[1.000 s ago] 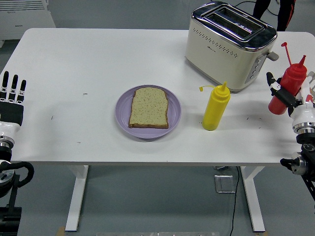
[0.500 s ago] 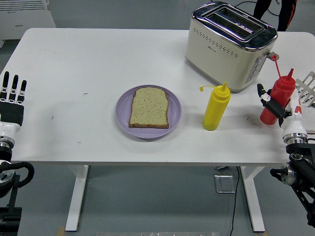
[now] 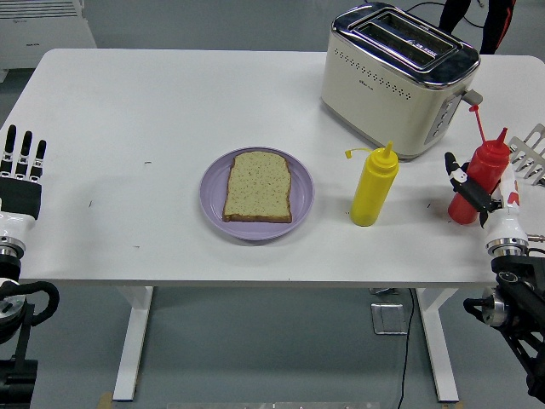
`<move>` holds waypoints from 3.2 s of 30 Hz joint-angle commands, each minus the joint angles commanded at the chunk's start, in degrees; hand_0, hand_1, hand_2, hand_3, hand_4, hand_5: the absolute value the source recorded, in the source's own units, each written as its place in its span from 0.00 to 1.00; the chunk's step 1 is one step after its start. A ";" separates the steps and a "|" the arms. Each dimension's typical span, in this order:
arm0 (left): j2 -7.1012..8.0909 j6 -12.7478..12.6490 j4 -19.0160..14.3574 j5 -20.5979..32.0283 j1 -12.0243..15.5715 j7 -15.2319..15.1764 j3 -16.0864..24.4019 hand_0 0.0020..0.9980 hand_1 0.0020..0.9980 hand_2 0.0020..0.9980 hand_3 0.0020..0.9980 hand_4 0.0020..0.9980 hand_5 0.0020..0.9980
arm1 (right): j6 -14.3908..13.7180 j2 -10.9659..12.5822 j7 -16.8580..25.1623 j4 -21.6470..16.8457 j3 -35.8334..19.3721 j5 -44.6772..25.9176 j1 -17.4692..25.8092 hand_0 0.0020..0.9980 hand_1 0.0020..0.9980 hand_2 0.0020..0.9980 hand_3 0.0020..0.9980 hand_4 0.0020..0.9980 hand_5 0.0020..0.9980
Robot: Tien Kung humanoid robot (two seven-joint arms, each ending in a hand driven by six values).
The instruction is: Pick up the cup,pour liquid into bread,place the cup on the desk
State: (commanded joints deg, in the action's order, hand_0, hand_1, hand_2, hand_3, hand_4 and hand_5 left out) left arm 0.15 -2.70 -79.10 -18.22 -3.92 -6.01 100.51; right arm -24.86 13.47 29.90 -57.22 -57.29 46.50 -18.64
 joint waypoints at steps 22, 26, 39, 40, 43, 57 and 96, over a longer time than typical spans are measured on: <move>0.01 -0.03 -0.01 0.00 0.04 0.04 0.33 0.77 0.72 0.71 0.70 0.57 1.00 | 10.51 -0.02 -5.82 -1.82 -4.32 5.84 1.93 0.34 0.20 0.27 0.38 0.96 0.50; -0.01 -0.03 -0.02 -0.01 0.00 0.05 0.30 0.77 0.72 0.71 0.70 0.57 1.00 | 10.18 0.00 -5.27 -1.86 -4.89 5.58 2.13 0.34 0.20 0.27 0.38 0.96 0.50; -0.05 -0.06 -0.01 0.00 -0.01 0.11 0.49 0.77 0.72 0.71 0.70 0.57 1.00 | 9.39 0.08 -3.85 -2.05 -7.16 4.55 2.75 0.68 0.57 0.55 0.74 0.96 0.48; -0.06 -0.06 0.00 0.01 -0.01 0.12 0.51 0.77 0.72 0.71 0.70 0.57 1.00 | 9.38 0.08 -3.82 -2.01 -7.17 4.52 2.75 0.81 0.72 0.71 0.84 0.96 0.46; -0.06 -0.05 -0.01 0.00 -0.05 0.13 0.49 0.77 0.72 0.71 0.70 0.57 1.00 | 9.09 0.03 -3.26 -2.23 -7.34 4.16 2.90 0.81 0.72 0.71 0.84 0.96 0.46; -0.03 -0.06 -0.05 -0.01 -0.16 0.14 0.55 0.77 0.72 0.71 0.70 0.57 1.00 | 8.79 0.73 -3.72 -5.87 -10.14 6.93 5.27 0.90 0.82 0.90 0.99 0.95 0.43; -0.05 0.02 -0.05 -0.03 -0.14 0.14 0.51 0.77 0.72 0.71 0.70 0.57 1.00 | 19.64 3.76 -16.40 -21.78 -37.78 -27.58 7.51 0.85 0.78 0.83 0.88 0.79 0.53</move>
State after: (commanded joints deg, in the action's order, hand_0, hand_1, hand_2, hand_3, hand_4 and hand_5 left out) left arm 0.10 -2.68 -79.15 -18.25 -4.05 -5.86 101.02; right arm -5.22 17.23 13.50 -79.01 -95.07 18.93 -11.14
